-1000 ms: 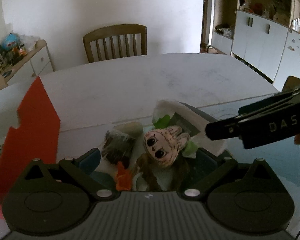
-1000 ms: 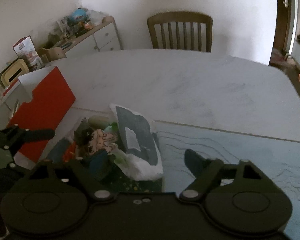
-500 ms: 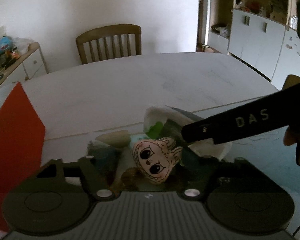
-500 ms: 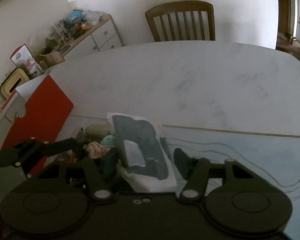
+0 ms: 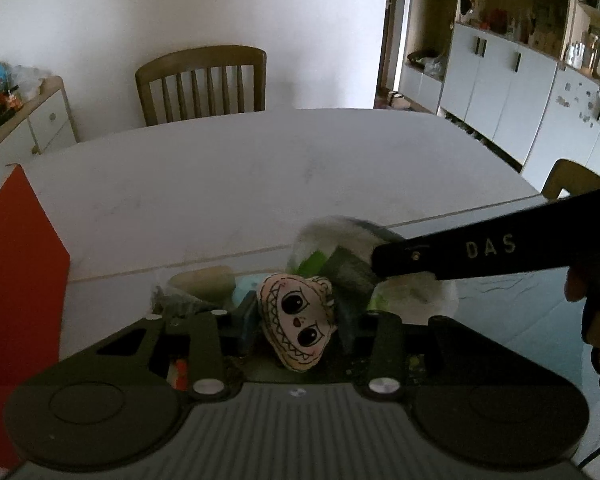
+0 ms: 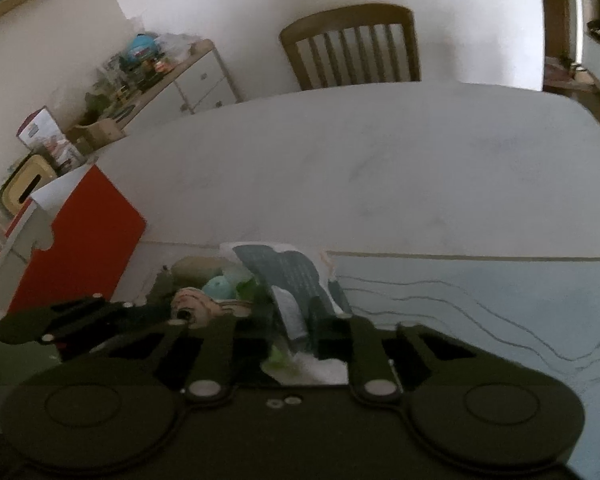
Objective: Organize objects
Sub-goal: 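Grasp plush doll with left tool while right tool grasps white printed plastic bag, then carry doll in left tool into cardboard box and open it while right tool carries bag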
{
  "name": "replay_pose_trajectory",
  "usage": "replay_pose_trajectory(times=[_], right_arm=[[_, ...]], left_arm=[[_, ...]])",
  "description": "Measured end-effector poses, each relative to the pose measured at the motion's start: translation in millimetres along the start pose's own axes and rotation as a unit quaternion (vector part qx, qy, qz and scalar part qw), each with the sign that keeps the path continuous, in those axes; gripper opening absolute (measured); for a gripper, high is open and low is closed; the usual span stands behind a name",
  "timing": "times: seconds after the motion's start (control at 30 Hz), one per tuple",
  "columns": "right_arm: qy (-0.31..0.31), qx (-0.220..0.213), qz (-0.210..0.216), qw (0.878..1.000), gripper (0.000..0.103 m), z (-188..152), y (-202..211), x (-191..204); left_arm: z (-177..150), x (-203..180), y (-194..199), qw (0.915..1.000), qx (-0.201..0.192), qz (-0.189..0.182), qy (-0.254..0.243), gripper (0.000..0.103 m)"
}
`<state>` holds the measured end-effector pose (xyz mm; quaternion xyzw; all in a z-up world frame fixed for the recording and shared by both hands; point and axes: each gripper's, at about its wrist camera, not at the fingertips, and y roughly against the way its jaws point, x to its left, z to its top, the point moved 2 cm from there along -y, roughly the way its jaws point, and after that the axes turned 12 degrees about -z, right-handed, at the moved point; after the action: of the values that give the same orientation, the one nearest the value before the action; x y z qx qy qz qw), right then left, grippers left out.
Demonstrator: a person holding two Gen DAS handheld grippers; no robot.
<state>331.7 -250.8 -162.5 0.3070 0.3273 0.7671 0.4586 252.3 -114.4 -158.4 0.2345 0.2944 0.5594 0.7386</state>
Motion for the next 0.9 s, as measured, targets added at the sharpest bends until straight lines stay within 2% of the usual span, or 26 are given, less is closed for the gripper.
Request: replay_pose_trajectory(times=[0.07, 0.4, 0.6, 0.9], right_arm=[[-0.001, -0.006, -0.01, 1.0, 0.006, -2.1, 4.6, -0.8], [0.002, -0.046, -0.047, 0.998, 0.006, -9.3, 56.5, 5.0], [0.004, -0.067, -0.045, 0.997, 0.006, -9.8, 94.7, 23.9], [0.002, -0.086, -0.029, 0.996, 0.006, -10.7, 131.0, 71.3]], left_arm=[[3.8, 1.6, 4.6, 1.0, -0.001, -0.003, 0.006, 0.038], [10.8, 5.7, 51.5, 0.9983, -0.016, -0.036, 0.042, 0.038], [12.1, 15.3, 92.0, 0.9965, -0.027, -0.054, 0.058, 0.038], [9.6, 50.8, 152.7, 0.9953, -0.048, -0.054, 0.064, 0.038]])
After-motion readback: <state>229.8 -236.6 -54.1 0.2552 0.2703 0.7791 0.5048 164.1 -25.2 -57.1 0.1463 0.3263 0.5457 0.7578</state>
